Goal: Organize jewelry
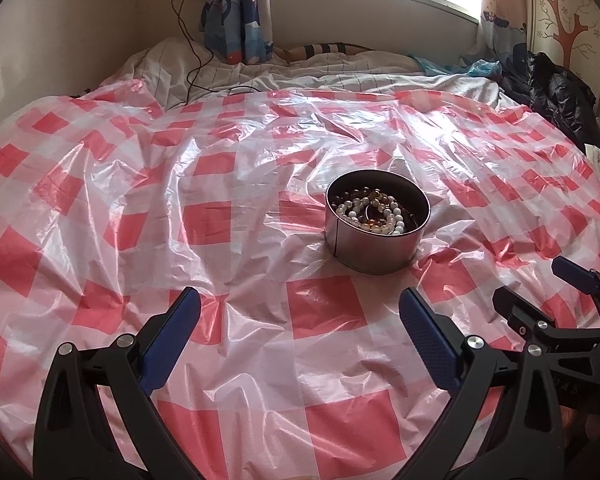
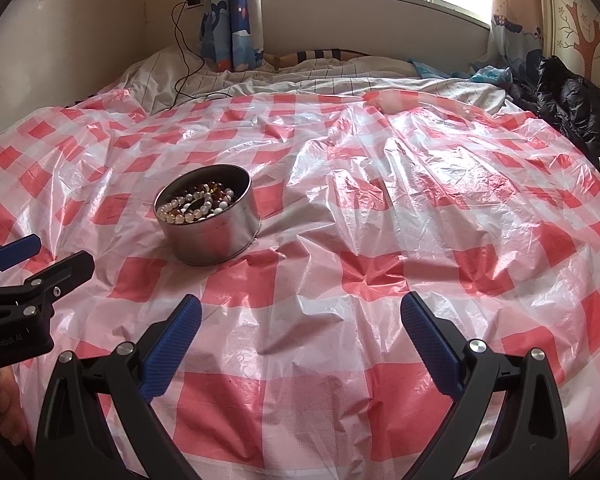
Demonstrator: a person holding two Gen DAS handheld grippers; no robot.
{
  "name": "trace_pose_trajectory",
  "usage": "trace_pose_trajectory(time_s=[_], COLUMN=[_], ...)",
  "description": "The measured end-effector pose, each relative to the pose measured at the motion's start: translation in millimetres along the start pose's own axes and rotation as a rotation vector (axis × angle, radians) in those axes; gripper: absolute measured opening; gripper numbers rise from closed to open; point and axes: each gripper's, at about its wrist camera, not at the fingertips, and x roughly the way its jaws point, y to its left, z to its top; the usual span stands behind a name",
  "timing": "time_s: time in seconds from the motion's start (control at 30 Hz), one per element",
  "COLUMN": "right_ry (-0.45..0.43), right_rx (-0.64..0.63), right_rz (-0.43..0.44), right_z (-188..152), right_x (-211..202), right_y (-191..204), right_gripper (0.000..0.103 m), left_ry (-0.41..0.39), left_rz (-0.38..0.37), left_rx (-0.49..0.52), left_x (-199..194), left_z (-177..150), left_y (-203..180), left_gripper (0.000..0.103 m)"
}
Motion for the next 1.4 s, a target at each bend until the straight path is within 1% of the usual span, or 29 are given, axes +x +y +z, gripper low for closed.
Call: trace_pose_trajectory(time_s=[0.53,0.77,0.83,0.9,0.97,1.07,1.1,1.17,1.27,1.4], right_ry=[0.011,0.017,0.018,0.005,-0.015,-0.039,-0.040,-0.030,-0.017,-0.011], right_rx=[0.000,0.021,0.026,0.026,0.018,0.004,-0.001,-0.006,-0.011,-0.021], right_rz=[-0.001,0.007,0.009,0.011,0.005,-0.006,-0.011,-0.017,-0.022,-0.026], right_z=[-1.9,-3.0,-3.4,-3.3,-2.6,-1.8,-1.8,-2.0,-2.7,-4.1], right_x=[3.0,4.1,4.3,2.5,-0.5,-3.6,-3.4,-0.7,3.1,4.4], right_y=[0.4,-3.9,-5.4,-5.6,-4.4,-2.6,-1.8,-1.4,-0.3,1.2], right_gripper=[0.095,0.095,0.095,0.095,0.095,0.095,0.095,0.095,0.095,0.095], left_ry=[0.016,0.010,0.003,-0.034,-0.071,-0.087,-0.080,-0.054,-0.015,0.023], left_rz=[-0.006,-0.029,-0.064,-0.053,-0.029,0.014,0.026,0.043,0.063,0.040], left_rx=[0.005,-0.061,-0.091,-0.087,-0.058,-0.016,-0.010,-0.005,-0.002,-0.025], left_x=[2.8,3.9,1.2,-6.2,-13.5,-16.2,-14.9,-10.2,-4.0,1.1], left_z=[-2.6,-3.7,-2.9,-1.3,-0.4,1.4,1.4,2.1,2.7,0.5], left_y=[-1.8,6.6,12.1,13.3,10.4,6.4,5.2,4.3,5.4,9.7], left_gripper=[0.095,0.095,0.095,0.091,0.090,0.089,0.089,0.096,0.095,0.095])
